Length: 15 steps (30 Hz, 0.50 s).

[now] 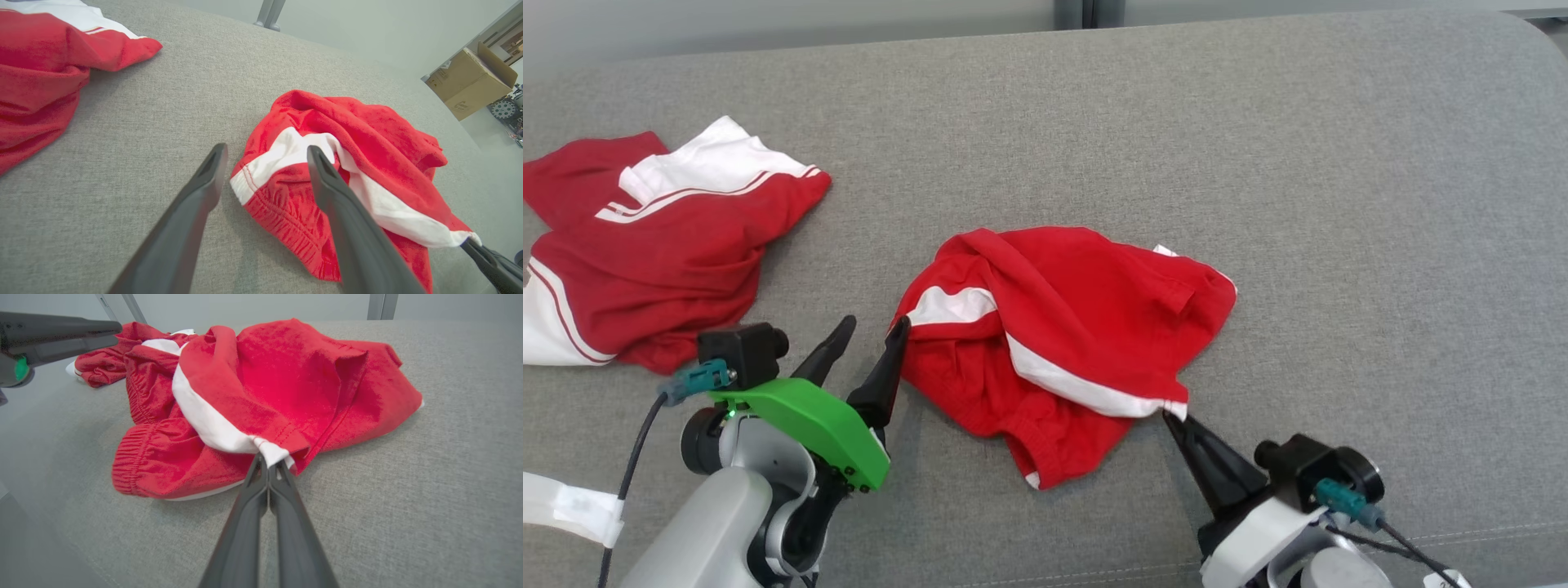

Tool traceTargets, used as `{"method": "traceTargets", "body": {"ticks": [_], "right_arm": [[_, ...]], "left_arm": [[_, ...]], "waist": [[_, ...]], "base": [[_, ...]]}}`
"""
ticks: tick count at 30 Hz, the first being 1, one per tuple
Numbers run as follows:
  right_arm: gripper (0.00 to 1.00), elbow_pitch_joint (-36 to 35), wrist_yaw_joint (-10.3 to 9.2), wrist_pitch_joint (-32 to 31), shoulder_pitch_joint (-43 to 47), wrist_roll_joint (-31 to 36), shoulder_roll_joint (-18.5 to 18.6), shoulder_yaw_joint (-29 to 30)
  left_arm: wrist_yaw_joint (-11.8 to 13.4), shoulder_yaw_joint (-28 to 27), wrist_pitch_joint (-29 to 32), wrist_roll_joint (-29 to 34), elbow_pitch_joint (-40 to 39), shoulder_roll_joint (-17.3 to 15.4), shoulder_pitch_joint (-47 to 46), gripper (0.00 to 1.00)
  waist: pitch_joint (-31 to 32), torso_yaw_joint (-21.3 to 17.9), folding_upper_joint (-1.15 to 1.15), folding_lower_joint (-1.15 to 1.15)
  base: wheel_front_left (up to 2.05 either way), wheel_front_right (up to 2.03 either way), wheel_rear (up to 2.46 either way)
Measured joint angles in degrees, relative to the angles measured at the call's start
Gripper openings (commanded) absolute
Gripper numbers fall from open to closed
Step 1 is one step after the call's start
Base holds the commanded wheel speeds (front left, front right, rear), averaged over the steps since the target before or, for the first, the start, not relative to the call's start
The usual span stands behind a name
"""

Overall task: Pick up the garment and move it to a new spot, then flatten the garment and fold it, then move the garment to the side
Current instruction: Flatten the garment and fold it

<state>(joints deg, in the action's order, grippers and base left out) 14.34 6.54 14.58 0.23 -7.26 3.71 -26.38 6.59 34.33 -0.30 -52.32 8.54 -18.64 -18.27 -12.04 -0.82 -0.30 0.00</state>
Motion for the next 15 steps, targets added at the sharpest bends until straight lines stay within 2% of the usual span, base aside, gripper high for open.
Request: {"method": "traceTargets", "body": {"ticks": [3,9,15], "right_arm": [[0.0,-2.2,-0.04,0.0,-2.1,-0.5,0.5,3.0],[0.0,-4.0,-0.09,0.0,-6.2,-0.1,5.5,7.2],[0.0,-4.1,-0.09,0.0,-7.1,-0.1,8.1,9.7]], "left_arm": [[0.0,-0.2,0.3,-2.3,-2.2,1.1,1.7,1.0],[-0.6,2.9,2.0,-3.6,-5.5,2.9,2.4,1.0],[-0.5,2.2,1.9,-2.6,-5.4,2.1,2.4,1.0]], "waist": [[-0.1,-0.6,0.0,0.0],[0.0,-1.4,0.0,0.0],[0.4,-1.1,0.0,0.0]], "base": [[0.0,0.0,0.0],[0.0,0.0,0.0],[0.0,0.0,0.0]]}}
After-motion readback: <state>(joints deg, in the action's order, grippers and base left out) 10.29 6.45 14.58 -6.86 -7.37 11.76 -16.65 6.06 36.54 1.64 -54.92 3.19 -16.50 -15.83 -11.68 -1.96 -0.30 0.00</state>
